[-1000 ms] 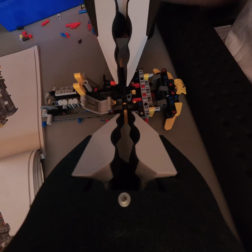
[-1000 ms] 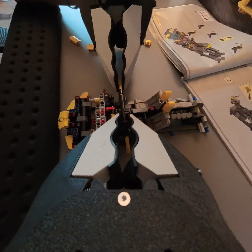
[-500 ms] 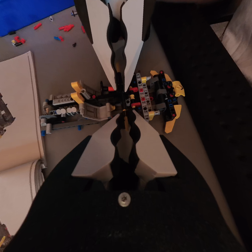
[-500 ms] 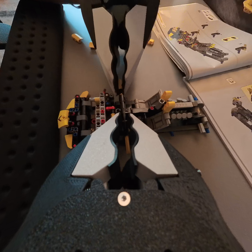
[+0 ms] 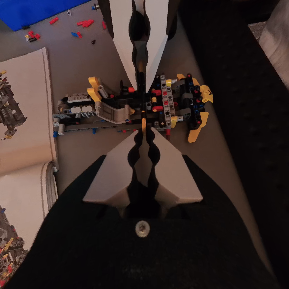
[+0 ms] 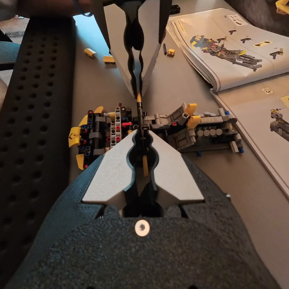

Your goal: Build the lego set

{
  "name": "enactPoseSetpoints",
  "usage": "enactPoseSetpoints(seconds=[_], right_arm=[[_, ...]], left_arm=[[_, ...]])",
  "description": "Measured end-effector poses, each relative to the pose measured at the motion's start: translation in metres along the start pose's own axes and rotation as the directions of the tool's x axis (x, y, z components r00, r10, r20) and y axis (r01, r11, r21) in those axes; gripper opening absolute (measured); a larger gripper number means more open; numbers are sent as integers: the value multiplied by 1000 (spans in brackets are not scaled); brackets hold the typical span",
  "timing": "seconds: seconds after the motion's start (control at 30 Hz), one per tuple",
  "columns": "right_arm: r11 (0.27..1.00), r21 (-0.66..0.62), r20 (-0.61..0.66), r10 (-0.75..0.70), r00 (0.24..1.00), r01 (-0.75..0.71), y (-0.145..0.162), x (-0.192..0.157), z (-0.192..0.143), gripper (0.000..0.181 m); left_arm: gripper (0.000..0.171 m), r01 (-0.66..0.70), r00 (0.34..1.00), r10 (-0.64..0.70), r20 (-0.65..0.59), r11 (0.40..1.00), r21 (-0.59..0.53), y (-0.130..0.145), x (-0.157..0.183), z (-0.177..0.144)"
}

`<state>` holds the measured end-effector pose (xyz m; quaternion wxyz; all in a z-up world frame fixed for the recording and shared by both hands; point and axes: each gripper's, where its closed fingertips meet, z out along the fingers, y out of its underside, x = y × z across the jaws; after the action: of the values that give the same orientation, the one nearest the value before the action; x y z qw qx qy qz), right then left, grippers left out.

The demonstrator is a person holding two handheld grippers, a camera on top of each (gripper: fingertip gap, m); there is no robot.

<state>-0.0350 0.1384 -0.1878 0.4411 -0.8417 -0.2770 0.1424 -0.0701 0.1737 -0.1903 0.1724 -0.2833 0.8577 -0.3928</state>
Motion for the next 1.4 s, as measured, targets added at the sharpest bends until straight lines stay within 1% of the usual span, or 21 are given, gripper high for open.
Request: enactPoseSetpoints(seconds=[0.4,0.53,0.57,0.63,0.7,0.73,0.77,0.8,0.83,0.9,0.93,0.97,1.0,1.03,1.1,1.17,1.23,1.27,1.3,1.33,1.4], right_arm=[[1000,-3,-11,10,1000,-10,-1,0,2,7],[999,33,18,27,999,-28,-1,-3,2,8],[999,34,17,28,999,-29,-2,-4,3,7],[999,38,17,30,999,-31,-2,-3,2,7],[998,44,20,37,999,-38,-1,-3,0,7],[998,47,19,39,999,-40,0,-2,0,7],[998,51,18,40,999,-41,0,-2,-1,7],[998,54,17,40,999,-41,0,-2,-1,7],[998,56,16,37,999,-38,0,-2,-1,8],[998,57,13,31,999,-32,-1,-2,0,7],[998,57,10,29,1000,-29,-1,-2,0,8],[998,58,7,26,1000,-26,-1,-2,1,8],[998,60,3,23,1000,-23,-1,-2,1,8],[998,62,-2,19,1000,-19,-2,-2,1,8],[998,64,-8,14,1000,-13,-2,-2,1,8],[998,65,-11,11,1000,-10,-2,-2,1,8],[998,66,-15,8,1000,-7,-2,-2,1,8],[998,67,-17,4,1000,-3,-2,-2,1,8],[998,67,-19,1,1000,0,-2,-2,1,8],[998,68,-20,-1,1000,2,-2,-2,1,8],[998,68,-23,-5,1000,7,-2,-2,1,8]], left_arm=[[2,12,1000,-12,-8,1000,-15,-4,3,7],[2,69,998,-69,-12,998,3,-4,4,4],[2,86,996,-86,14,996,11,-5,3,1],[6,174,981,-176,82,984,35,-6,0,-5],[16,272,932,-286,224,958,93,-5,-12,-17],[20,313,896,-339,286,940,134,-3,-17,-25],[23,356,864,-399,306,916,187,-4,-17,-31],[32,398,843,-460,278,882,251,-9,-13,-34],[47,434,831,-512,217,841,323,-17,-6,-37],[54,497,788,-604,120,739,456,-32,-1,-45],[61,511,764,-639,89,684,520,-38,-3,-51],[63,520,731,-678,80,629,578,-41,-7,-57],[54,528,701,-710,67,580,620,-41,-11,-63],[50,540,687,-727,26,534,650,-44,-10,-67],[53,576,670,-738,-78,450,683,-50,-6,-71],[58,571,675,-727,-126,406,713,-56,-4,-75],[47,544,704,-702,-112,430,721,-61,1,-75],[34,513,710,-702,-60,458,726,-61,1,-76],[9,455,735,-678,4,498,738,-66,3,-80],[0,395,759,-646,79,553,733,-72,5,-82],[0,294,733,-587,344,730,617,-65,1,-76]])
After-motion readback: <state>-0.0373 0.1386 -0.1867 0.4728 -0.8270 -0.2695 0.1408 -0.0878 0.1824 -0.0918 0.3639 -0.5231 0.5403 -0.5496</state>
